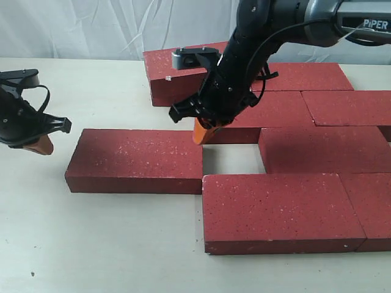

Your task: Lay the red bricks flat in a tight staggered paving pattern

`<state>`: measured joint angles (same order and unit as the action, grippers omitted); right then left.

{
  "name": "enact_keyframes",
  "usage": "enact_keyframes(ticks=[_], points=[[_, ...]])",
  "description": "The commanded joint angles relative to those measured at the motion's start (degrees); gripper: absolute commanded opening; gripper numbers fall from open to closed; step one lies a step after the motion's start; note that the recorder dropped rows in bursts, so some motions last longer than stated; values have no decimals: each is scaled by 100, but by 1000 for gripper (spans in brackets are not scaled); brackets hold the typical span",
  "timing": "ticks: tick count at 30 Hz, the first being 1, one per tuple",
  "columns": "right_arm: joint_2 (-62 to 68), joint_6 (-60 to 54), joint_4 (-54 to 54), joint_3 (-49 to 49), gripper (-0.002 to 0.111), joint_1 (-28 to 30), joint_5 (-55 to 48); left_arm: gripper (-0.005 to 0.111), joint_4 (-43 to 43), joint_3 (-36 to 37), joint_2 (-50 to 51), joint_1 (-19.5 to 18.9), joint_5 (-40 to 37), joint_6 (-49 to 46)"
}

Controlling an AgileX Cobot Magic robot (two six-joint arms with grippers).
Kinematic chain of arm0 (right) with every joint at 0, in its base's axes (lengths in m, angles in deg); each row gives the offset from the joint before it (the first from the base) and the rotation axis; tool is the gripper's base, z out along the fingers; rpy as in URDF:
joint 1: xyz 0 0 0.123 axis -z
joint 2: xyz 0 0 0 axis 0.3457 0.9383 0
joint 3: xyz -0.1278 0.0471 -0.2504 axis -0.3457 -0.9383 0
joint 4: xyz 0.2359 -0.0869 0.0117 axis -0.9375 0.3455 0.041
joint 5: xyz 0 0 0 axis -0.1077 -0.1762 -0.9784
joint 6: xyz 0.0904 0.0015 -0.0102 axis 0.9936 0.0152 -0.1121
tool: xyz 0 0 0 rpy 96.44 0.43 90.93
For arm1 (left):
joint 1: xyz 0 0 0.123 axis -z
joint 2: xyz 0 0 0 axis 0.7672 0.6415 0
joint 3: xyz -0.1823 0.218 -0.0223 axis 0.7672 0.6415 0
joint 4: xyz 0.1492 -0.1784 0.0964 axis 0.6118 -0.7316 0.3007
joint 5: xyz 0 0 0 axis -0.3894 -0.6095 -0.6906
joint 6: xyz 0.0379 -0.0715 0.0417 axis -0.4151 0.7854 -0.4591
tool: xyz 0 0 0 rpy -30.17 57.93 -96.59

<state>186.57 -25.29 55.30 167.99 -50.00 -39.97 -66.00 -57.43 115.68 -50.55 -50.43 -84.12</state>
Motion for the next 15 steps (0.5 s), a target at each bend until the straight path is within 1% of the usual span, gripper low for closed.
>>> enact_keyframes(ticks=[1, 4, 8, 12, 15], points=[[-64, -291, -64, 34, -1, -297, -500, 0, -30, 124, 3, 7, -12, 6], [-64, -397, -64, 34, -1, -464, -807, 0, -92, 133, 142, 7, -2, 6], [-64, -407, -64, -60, -1, -670, -856, 0, -259, 133, 284, 7, 23, -136], [-43, -407, -52, -294, -1, -876, -661, 0, -606, 133, 326, 7, 75, -438], [-39, -407, -52, -449, -1, -971, -363, 0, -721, 133, 326, 7, 88, -497]])
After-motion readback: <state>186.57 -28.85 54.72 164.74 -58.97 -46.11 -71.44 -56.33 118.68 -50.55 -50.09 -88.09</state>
